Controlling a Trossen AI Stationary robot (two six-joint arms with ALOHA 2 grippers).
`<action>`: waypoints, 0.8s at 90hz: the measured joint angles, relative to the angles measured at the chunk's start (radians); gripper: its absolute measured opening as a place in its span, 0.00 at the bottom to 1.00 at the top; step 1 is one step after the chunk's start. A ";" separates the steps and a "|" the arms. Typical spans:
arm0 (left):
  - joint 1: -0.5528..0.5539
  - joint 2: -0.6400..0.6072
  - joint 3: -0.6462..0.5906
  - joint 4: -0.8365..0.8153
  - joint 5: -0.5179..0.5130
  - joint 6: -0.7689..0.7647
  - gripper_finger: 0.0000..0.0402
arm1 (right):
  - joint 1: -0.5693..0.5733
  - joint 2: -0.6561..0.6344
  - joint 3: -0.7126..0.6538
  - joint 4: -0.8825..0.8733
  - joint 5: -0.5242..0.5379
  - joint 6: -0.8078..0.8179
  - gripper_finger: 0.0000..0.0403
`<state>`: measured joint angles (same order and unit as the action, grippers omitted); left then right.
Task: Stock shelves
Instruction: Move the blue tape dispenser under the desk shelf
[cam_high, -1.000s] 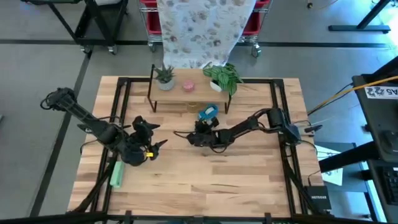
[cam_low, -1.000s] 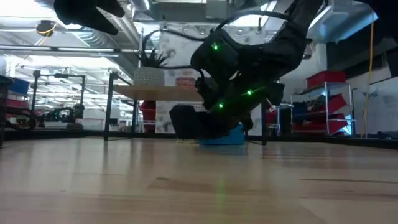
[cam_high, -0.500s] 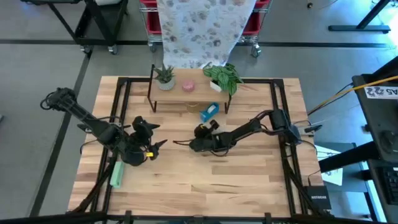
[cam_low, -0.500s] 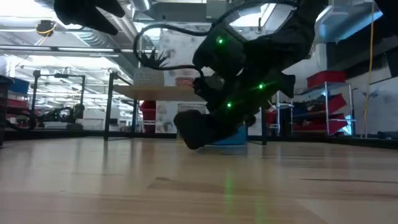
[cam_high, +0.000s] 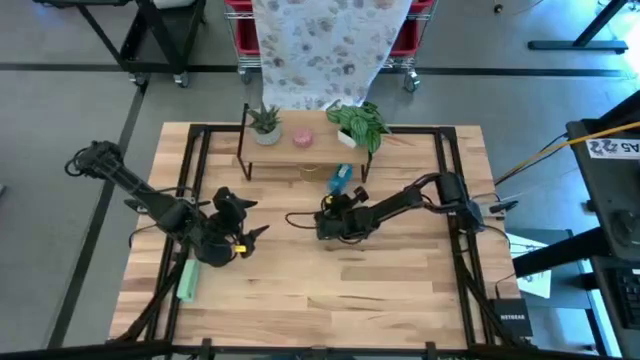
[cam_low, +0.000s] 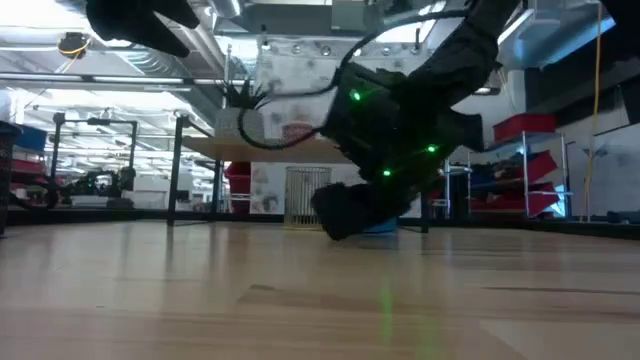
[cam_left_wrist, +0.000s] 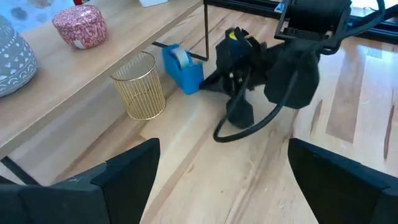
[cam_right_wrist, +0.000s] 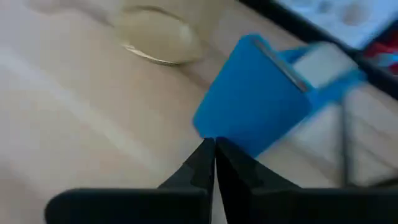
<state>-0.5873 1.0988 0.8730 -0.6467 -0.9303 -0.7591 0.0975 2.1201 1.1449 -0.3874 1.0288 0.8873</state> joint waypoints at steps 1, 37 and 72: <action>0.000 0.000 0.000 0.000 0.000 0.000 0.84 | 0.000 -0.002 -0.002 -0.023 0.006 0.017 0.00; 0.000 0.000 0.000 -0.003 0.000 0.000 0.84 | 0.078 -0.088 -0.003 -0.228 0.011 0.027 0.00; 0.000 0.000 0.000 0.000 0.007 0.000 0.84 | 0.266 -0.287 -0.178 -0.505 0.012 0.271 0.00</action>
<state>-0.5873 1.0988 0.8730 -0.6464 -0.9234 -0.7593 0.3634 1.8328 0.9672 -0.8919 1.0406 1.1579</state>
